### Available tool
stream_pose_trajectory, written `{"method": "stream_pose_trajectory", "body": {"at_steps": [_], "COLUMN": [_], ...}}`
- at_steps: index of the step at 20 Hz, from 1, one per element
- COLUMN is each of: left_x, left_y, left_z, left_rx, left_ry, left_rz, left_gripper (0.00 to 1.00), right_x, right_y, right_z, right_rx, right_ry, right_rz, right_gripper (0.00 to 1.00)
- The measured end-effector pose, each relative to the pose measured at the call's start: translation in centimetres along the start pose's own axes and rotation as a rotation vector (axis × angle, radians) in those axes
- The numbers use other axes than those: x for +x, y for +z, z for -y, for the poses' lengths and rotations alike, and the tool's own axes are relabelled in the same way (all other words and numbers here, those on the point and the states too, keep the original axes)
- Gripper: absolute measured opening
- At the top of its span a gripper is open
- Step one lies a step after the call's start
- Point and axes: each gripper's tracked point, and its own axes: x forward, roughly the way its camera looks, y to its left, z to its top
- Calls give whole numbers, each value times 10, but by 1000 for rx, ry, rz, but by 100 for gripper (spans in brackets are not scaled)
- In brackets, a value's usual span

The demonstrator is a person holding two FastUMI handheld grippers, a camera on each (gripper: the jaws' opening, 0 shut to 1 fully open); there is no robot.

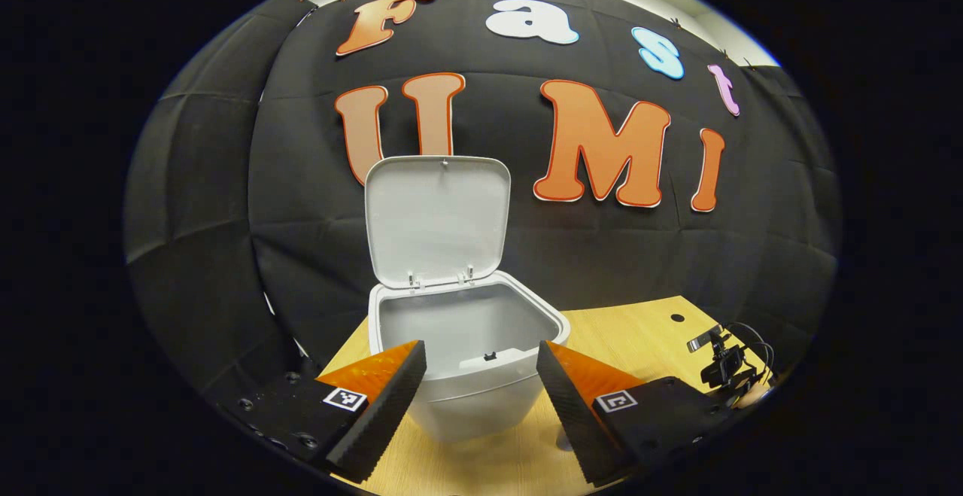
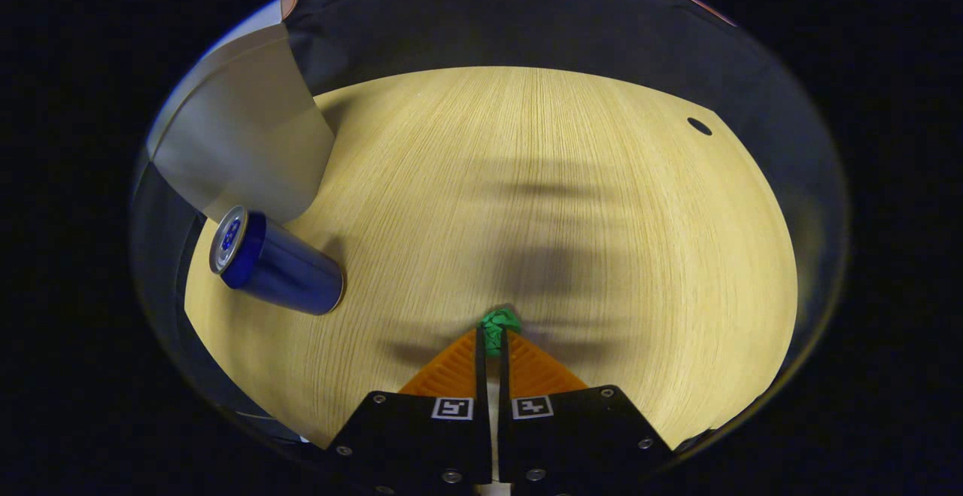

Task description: Press the lid of the desktop garbage bin to open it, pick up the crumpled paper on the desktop and throw it into the bin, then pick up the pop can on the desktop and drop it into the bin, and finally close the garbage bin lid.

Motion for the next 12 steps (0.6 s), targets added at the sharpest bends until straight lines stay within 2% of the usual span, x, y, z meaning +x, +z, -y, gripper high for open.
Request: {"method": "stream_pose_trajectory", "body": {"at_steps": [6,12], "left_x": [-2,-6], "left_y": [8,15], "left_z": [7,11], "left_rx": [-14,-17], "left_ry": [-20,-41], "left_rz": [19,39], "left_gripper": [94,94], "right_x": [-55,-159], "right_y": [22,97], "right_z": [9,3], "right_rx": [-2,-60], "right_ry": [7,25], "right_rz": [80,296], "right_gripper": [4,4]}}
